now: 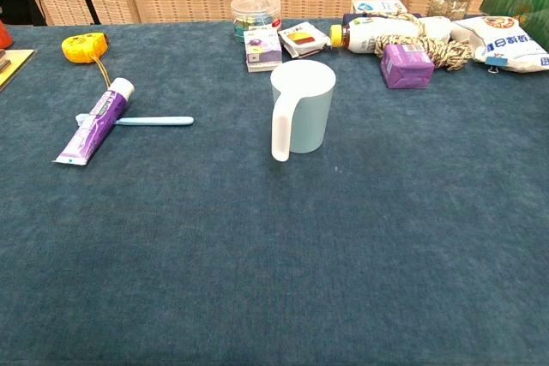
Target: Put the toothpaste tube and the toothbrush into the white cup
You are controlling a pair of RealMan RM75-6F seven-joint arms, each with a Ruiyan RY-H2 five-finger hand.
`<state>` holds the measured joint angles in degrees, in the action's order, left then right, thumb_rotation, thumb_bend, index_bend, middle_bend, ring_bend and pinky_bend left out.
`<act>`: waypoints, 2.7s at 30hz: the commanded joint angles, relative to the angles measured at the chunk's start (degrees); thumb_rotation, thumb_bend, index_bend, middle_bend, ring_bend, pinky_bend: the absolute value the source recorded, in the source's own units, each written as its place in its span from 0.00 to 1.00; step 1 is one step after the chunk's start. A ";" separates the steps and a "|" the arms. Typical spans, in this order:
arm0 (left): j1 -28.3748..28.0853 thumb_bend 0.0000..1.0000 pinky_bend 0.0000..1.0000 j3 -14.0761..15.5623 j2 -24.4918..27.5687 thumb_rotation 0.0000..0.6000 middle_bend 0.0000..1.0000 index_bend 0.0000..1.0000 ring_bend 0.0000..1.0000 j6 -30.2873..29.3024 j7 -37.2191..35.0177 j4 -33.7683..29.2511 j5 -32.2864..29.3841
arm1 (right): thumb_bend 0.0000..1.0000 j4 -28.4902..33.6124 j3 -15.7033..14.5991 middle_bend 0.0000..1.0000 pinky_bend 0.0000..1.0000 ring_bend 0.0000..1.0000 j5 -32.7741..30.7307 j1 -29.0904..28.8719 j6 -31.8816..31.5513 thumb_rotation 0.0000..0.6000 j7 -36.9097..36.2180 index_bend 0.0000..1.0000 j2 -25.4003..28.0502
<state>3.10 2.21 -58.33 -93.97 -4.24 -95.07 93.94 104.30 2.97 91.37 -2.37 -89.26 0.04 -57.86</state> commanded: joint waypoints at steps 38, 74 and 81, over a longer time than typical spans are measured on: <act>-23.53 0.00 0.00 -2.44 -18.47 1.00 0.00 0.00 0.00 -0.87 -4.76 48.75 22.00 | 0.00 0.05 0.57 0.00 0.00 0.00 -2.01 0.05 0.61 1.00 -0.13 0.00 0.28; -41.82 0.03 0.00 10.35 -39.07 1.00 0.00 0.00 0.00 7.86 1.77 88.04 24.33 | 0.00 -0.03 1.31 0.00 0.00 0.00 -4.48 -0.60 2.15 1.00 2.03 0.00 -0.76; -43.47 0.03 0.00 12.38 -40.61 1.00 0.00 0.00 0.00 11.04 2.55 87.96 23.73 | 0.00 0.10 1.37 0.00 0.00 0.00 -4.67 -0.69 2.30 1.00 2.37 0.00 -0.89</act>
<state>-40.15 14.33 -98.73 -83.19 -1.79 -7.10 117.85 104.40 4.32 86.71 -3.05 -86.97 2.40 -58.74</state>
